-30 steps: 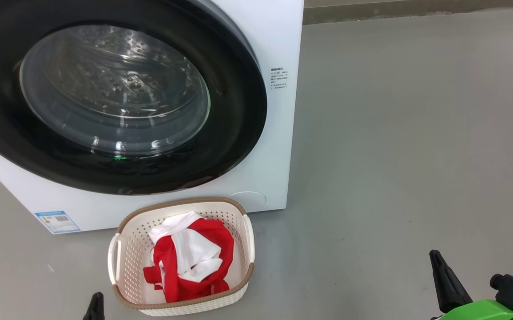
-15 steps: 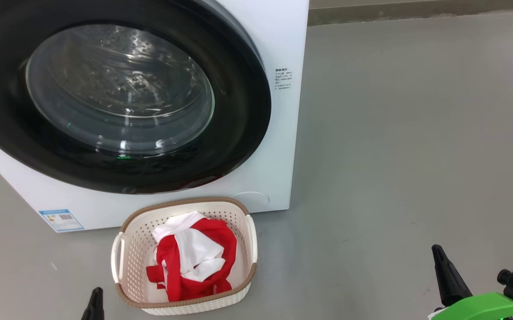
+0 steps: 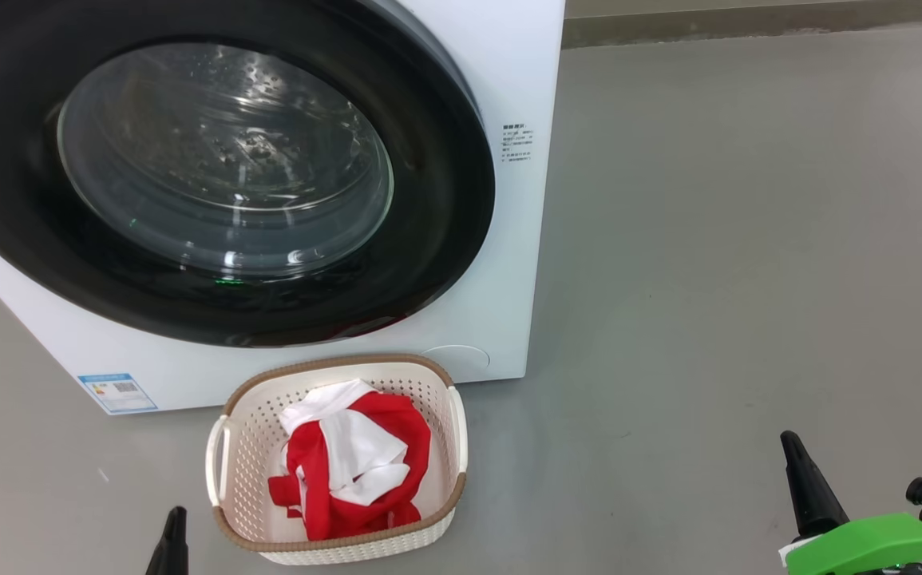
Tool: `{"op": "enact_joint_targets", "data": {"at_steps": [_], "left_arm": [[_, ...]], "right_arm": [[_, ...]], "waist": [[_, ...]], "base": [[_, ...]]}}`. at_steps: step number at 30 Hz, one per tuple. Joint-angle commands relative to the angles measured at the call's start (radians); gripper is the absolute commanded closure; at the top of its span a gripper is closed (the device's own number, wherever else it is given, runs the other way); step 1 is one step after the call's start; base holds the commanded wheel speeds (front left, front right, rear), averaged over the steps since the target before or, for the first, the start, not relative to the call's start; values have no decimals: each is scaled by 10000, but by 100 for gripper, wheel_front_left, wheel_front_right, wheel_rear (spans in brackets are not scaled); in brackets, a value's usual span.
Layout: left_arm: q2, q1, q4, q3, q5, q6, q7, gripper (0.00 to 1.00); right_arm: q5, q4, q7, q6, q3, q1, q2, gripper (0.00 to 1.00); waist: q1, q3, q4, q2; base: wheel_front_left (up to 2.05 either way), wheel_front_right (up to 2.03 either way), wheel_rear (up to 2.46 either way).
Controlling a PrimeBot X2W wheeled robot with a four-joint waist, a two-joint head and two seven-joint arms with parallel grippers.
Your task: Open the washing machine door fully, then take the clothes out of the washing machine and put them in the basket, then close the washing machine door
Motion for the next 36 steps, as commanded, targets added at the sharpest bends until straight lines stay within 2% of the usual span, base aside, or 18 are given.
{"op": "enact_joint_targets", "data": {"at_steps": [1, 36], "left_arm": [[80, -474, -198, 130, -290, -32, 60, 100], [36, -1109, -77, 177, -3816, -50, 1038, 100]], "right_arm": [[285, -288, 66, -5, 20, -459, -111, 100], [3456, -541, 1064, -8, -281, -870, 10, 100]], "waist": [[-1, -4, 15, 0], [-1, -77, 297, 0]], "base": [[0, 0, 0], [0, 0, 0]]}}
